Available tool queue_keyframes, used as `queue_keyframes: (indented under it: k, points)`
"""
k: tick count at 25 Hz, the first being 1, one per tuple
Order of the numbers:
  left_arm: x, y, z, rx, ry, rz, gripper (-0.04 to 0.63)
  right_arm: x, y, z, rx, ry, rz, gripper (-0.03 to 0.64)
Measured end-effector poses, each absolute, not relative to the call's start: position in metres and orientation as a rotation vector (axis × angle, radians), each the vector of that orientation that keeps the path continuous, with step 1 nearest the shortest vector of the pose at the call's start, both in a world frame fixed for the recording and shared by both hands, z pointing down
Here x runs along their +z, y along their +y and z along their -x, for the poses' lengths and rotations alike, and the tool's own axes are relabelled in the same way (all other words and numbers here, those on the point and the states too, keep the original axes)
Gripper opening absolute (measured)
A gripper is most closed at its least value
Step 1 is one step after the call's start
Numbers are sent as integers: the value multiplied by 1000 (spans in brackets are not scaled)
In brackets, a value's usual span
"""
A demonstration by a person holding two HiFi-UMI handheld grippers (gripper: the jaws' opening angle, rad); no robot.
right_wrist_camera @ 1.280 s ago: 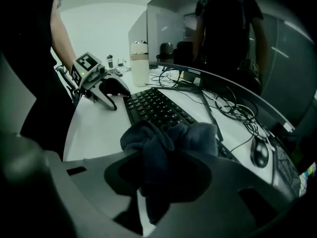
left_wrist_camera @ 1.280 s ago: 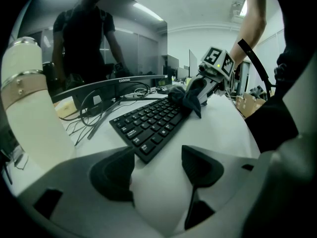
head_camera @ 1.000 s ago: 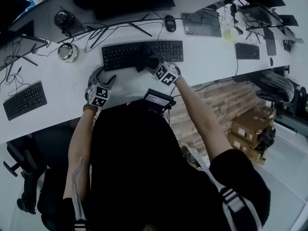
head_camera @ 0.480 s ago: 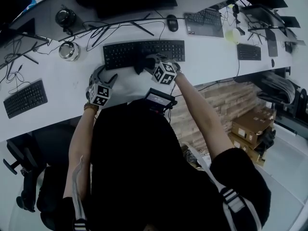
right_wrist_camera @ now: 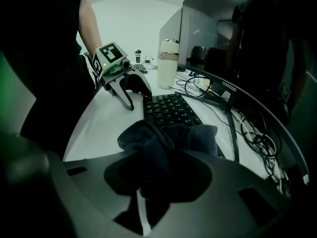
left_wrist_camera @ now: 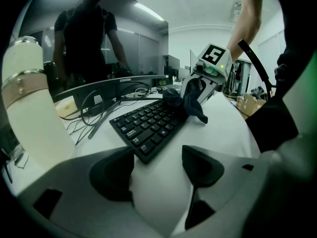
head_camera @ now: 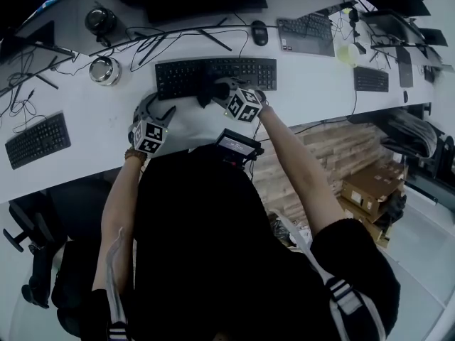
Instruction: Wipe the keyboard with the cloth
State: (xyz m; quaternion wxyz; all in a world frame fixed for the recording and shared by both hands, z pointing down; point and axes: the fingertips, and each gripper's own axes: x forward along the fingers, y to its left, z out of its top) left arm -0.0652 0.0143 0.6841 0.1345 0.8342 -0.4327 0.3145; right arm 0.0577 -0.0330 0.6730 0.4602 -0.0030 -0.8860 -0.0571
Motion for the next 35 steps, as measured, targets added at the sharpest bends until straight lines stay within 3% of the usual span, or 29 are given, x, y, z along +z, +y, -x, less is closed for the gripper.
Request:
queue_keyframes:
  k: [11,35]
  points:
    - [683,15,64,909,-1257,-2416,298,664,-30,-36,20,-2286,32,109]
    - [685,14,66,906,-1262,-2407,302,669,-10,43,-14,-2222,198,110]
